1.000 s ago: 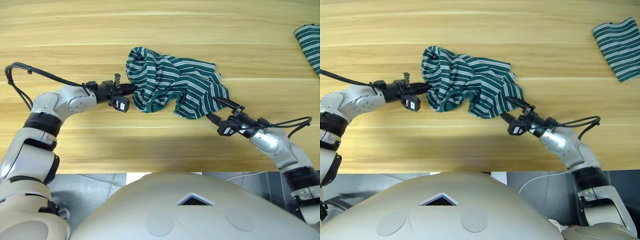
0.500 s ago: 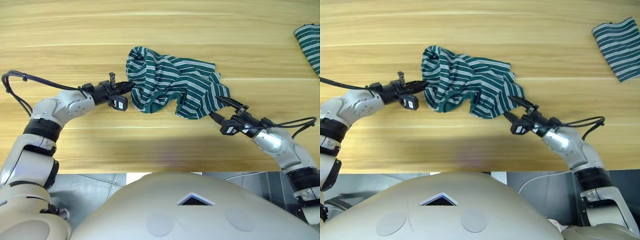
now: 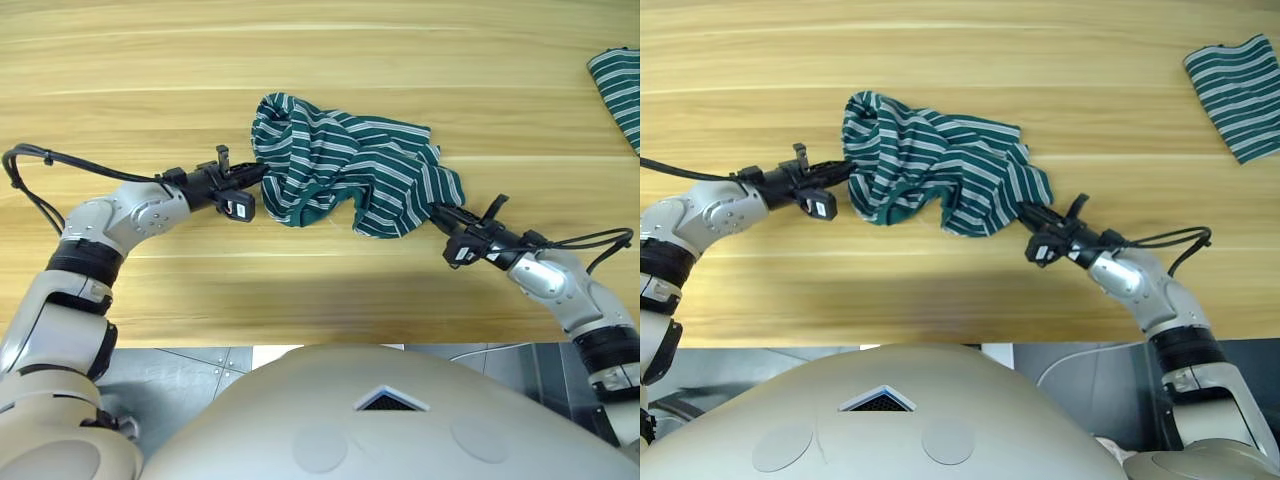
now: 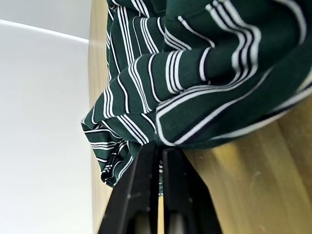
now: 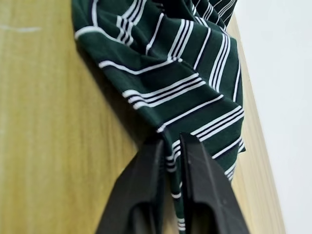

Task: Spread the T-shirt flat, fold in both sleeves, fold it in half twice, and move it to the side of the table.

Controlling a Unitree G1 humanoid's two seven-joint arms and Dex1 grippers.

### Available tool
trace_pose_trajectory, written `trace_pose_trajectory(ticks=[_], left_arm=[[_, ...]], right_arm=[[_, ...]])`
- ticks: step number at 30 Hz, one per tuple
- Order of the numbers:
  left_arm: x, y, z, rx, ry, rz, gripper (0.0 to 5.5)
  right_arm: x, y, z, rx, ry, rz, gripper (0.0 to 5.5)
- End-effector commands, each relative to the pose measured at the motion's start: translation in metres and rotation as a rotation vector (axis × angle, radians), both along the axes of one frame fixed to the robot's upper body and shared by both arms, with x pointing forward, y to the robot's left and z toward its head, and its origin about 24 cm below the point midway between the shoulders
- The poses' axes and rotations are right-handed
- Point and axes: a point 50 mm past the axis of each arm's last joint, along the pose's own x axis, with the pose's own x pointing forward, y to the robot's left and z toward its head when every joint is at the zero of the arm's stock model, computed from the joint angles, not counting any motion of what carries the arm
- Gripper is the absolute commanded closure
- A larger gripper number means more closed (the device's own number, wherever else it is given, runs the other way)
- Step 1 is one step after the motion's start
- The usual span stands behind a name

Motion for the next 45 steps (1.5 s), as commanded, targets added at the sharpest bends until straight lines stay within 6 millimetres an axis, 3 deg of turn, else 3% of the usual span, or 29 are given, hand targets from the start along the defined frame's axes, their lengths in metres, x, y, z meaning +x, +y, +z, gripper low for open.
trace_pose_trajectory(ticks=[1, 5, 10, 16, 23, 29, 31, 34, 38, 40, 43, 45], left_arm=[[-0.016, 0.008, -0.021, 0.068, 0.092, 0.013, 5.5], [-0.019, 0.011, -0.016, -0.036, 0.084, 0.064, 5.5], [-0.018, 0.007, -0.002, -0.289, 0.061, 0.117, 5.5], [-0.016, 0.006, 0.016, -0.555, -0.012, 0.167, 5.5], [-0.038, 0.02, 0.052, -0.876, -0.132, 0.174, 5.5], [-0.074, 0.028, 0.077, -1.055, -0.185, 0.125, 5.5], [-0.064, 0.031, 0.093, -1.115, -0.235, 0.106, 5.5], [-0.025, 0.044, 0.113, -1.204, -0.3, 0.174, 5.5], [0.062, 0.044, 0.122, -1.242, -0.235, 0.414, 5.5], [0.101, 0.018, 0.129, -1.202, -0.137, 0.458, 5.5], [0.15, -0.006, 0.177, -1.286, -0.158, 0.683, 5.5], [0.164, -0.006, 0.217, -1.376, -0.278, 0.876, 5.5]], right_arm=[[-0.018, -0.01, -0.024, -0.104, 0.141, -0.016, 5.47], [-0.003, -0.01, -0.014, -0.016, 0.059, -0.083, 5.49], [0.023, -0.022, -0.007, 0.163, -0.022, -0.232, 5.49], [0.051, -0.016, 0.024, 0.455, -0.139, -0.248, 5.49], [0.037, -0.019, 0.069, 0.764, -0.255, -0.16, 5.49], [0.014, -0.028, 0.11, 1.048, -0.332, -0.045, 5.49], [0.025, -0.029, 0.124, 1.112, -0.364, -0.004, 5.49], [0.076, -0.025, 0.135, 1.064, -0.4, -0.061, 5.49], [0.16, -0.012, 0.151, 1.029, -0.371, -0.287, 5.49], [0.201, 0.012, 0.162, 0.971, -0.31, -0.432, 5.49], [0.236, 0.033, 0.202, 0.867, -0.436, -0.725, 5.49], [0.242, 0.033, 0.239, 0.885, -0.62, -0.894, 5.49]])
